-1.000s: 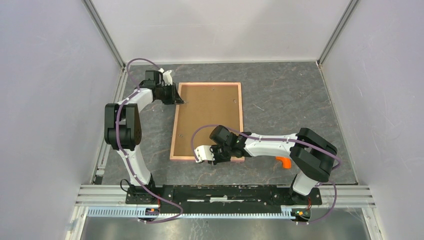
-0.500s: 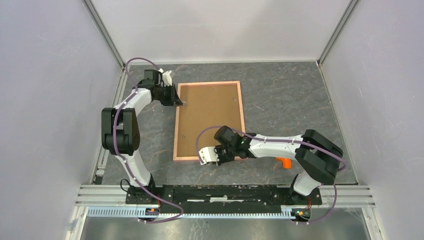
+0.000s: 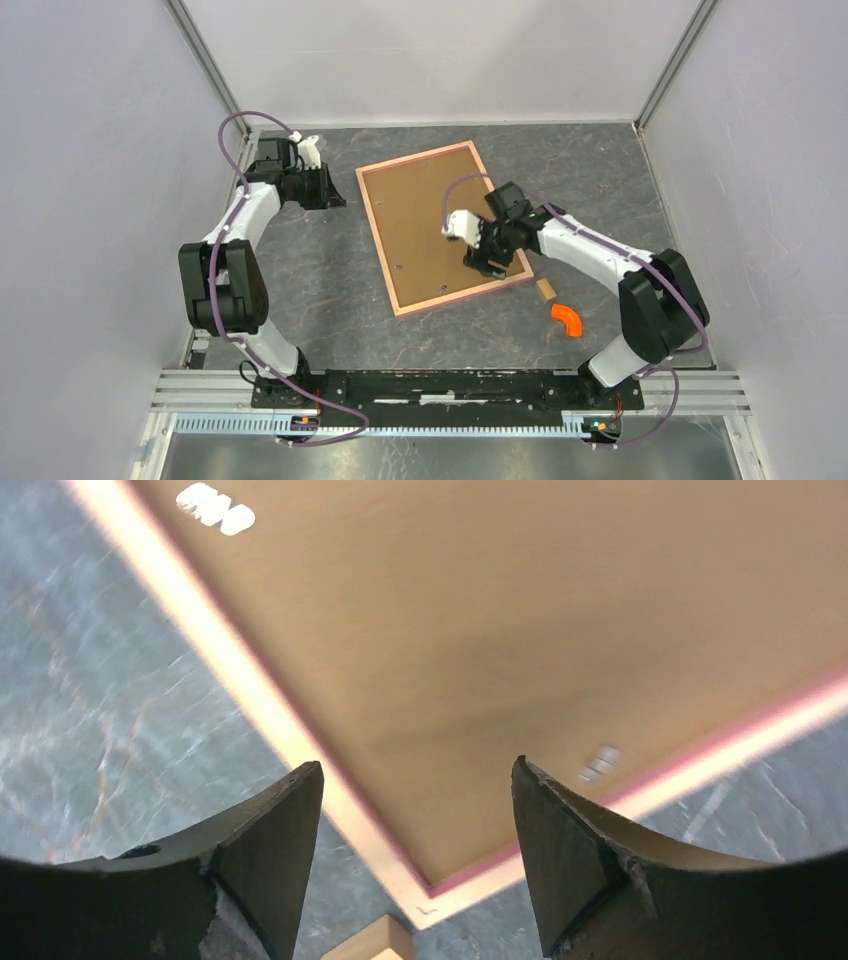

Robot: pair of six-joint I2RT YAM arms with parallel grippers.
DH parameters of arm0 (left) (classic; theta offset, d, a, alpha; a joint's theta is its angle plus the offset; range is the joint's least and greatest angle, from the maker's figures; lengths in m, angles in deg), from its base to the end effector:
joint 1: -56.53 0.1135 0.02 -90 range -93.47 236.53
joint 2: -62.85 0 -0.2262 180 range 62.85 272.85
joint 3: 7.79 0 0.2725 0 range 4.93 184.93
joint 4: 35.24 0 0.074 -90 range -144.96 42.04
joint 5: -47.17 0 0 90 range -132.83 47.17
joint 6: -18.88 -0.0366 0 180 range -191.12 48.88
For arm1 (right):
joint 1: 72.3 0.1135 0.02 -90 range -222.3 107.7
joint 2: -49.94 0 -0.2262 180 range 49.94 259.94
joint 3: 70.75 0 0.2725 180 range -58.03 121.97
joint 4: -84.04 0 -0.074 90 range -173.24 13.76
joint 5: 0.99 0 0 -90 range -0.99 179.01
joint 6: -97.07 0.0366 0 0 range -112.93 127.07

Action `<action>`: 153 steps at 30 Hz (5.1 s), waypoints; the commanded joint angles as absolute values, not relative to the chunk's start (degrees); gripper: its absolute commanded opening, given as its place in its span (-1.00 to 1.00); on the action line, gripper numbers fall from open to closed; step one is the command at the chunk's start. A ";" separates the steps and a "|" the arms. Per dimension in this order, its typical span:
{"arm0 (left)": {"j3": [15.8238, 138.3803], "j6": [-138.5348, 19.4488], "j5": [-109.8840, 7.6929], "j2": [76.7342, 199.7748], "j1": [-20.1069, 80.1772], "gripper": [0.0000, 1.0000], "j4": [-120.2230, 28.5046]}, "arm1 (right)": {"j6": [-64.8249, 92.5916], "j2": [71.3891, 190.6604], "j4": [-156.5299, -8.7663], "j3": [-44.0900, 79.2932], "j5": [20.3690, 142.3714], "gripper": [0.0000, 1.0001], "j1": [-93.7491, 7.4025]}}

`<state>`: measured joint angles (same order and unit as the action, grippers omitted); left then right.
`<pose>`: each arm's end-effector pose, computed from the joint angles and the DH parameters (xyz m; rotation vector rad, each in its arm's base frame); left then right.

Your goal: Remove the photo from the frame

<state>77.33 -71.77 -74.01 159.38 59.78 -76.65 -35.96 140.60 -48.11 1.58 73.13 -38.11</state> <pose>0.3770 0.0024 0.2004 0.1711 2.4093 -0.6431 0.2635 0.1911 0.1541 -1.7395 2.0515 0.3302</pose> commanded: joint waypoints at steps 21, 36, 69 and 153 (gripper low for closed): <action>77.18 -76.78 -73.15 154.22 60.12 -0.96 -78.01 | -4.55 157.79 -66.55 16.74 71.68 0.25 -58.56; 78.16 -76.46 -83.39 164.75 76.07 -0.94 -78.71 | 1.37 159.87 -69.30 8.58 60.35 0.03 -58.52; 76.97 -89.28 -83.02 177.34 91.86 -0.04 -86.72 | 0.39 154.27 -70.06 3.53 56.43 0.00 -58.52; 84.27 -120.62 -53.78 181.72 80.65 0.57 -85.63 | -6.11 153.87 -65.57 5.62 52.77 0.11 -58.58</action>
